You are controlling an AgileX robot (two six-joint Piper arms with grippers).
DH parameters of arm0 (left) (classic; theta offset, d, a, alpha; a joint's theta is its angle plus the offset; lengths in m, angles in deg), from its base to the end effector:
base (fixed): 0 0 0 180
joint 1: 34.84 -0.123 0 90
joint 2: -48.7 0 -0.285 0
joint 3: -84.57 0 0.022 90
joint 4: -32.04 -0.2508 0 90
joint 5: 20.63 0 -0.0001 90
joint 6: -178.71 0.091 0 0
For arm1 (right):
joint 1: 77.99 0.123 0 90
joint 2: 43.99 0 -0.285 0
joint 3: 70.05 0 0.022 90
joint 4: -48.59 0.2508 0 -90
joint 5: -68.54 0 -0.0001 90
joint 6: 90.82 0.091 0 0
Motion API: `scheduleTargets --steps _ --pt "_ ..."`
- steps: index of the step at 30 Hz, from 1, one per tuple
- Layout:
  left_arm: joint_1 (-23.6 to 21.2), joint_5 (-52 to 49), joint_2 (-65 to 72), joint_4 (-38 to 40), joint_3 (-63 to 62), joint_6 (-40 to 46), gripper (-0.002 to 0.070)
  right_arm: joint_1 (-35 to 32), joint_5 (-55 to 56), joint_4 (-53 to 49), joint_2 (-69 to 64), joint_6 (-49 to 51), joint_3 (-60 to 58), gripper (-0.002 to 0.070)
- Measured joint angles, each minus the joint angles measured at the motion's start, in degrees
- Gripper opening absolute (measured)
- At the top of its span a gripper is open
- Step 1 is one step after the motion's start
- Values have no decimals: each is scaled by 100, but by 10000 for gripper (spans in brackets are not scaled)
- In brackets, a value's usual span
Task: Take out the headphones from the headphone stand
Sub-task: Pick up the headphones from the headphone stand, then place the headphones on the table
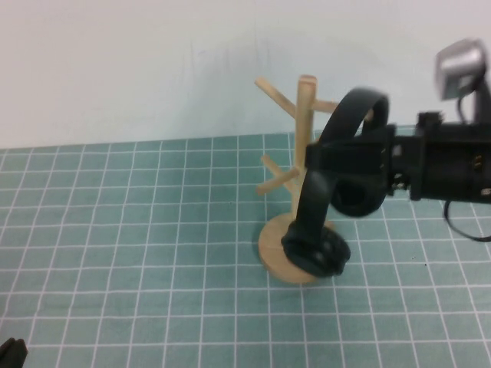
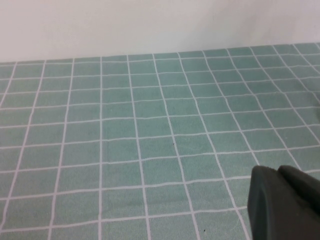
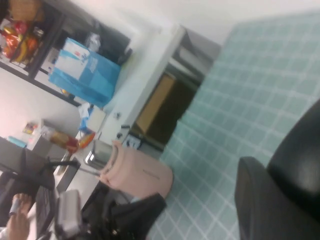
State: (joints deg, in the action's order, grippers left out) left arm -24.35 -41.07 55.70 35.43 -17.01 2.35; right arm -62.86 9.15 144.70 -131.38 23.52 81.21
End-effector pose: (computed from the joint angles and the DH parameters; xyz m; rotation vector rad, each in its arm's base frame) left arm 0.0516 -0.0115 0.1748 0.1909 1.8394 -0.1412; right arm 0.2375 0.1449 0.3041 -0.4338 1.9554 1.5392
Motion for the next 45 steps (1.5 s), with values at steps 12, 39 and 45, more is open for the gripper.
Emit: scheduleTargets --steps 12,39,45 --pt "0 0 0 0 0 0 -6 0 518 -2293 1733 1084 0 59" --pt "0 0 0 0 0 0 -6 0 2464 -7288 -383 8552 0 59" --pt "0 0 0 0 0 0 -6 0 2979 -7268 -1612 9104 0 59"
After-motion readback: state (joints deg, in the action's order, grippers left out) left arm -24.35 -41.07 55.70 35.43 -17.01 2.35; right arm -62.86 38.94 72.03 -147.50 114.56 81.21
